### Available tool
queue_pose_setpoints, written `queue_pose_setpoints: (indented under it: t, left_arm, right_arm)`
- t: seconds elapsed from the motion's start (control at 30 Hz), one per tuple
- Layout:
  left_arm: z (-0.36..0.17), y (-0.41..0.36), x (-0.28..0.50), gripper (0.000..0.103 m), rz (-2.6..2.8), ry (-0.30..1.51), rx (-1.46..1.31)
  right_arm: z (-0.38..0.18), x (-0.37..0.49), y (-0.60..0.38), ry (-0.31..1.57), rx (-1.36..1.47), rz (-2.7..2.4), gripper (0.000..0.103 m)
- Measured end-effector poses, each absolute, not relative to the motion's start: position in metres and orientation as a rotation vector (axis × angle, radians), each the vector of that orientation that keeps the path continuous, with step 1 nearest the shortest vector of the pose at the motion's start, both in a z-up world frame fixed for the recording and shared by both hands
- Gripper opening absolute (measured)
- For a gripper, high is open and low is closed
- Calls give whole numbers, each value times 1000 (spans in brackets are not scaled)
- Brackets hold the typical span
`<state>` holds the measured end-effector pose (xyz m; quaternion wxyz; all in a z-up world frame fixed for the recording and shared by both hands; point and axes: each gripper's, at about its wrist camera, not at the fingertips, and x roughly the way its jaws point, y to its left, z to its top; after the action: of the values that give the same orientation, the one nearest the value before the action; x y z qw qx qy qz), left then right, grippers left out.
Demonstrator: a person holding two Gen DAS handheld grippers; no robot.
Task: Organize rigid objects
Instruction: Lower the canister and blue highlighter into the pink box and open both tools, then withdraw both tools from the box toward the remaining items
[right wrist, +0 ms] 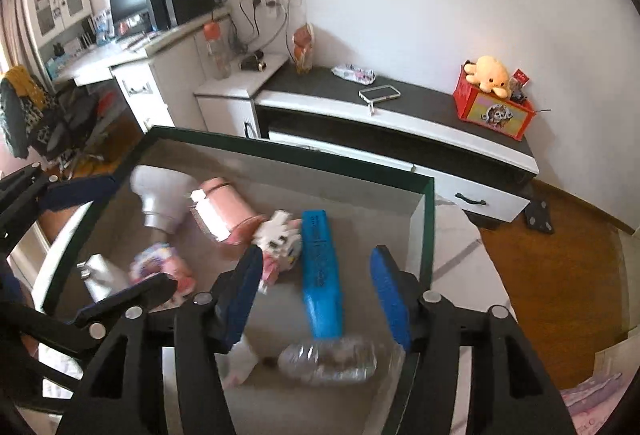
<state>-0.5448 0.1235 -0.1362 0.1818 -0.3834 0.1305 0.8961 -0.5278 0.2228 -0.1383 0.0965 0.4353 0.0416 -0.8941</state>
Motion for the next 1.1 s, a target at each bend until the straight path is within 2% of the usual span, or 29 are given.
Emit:
queue_pose_setpoints:
  t: [0.13, 0.3, 0.4, 0.47, 0.5, 0.77, 1.1]
  left_arm:
    - [-120, 109, -518, 101, 2569, 352, -1039]
    - [-101, 86, -465, 103, 2636, 358, -966]
    - [-96, 73, -434, 103, 2656, 344, -931]
    - [-94, 64, -413, 103, 2686, 355, -908]
    - [-94, 59, -402, 103, 2708, 359, -895]
    - [-101, 34, -304, 103, 2846, 332, -816]
    - [-143, 27, -225, 103, 2744, 177, -898]
  right_arm:
    - [-120, -498, 216, 131, 1219, -2665, 78]
    - [-102, -451, 206, 123, 1134, -2669, 80]
    - [-96, -421, 202, 124, 1093, -2664, 86]
    - [-94, -401, 198, 140, 1065, -2671, 93]
    - [-93, -390, 197, 153, 1055, -2678, 103]
    - [-94, -299, 195, 172, 971, -2754, 103]
    - [-118, -208, 208, 138, 948, -2859, 103]
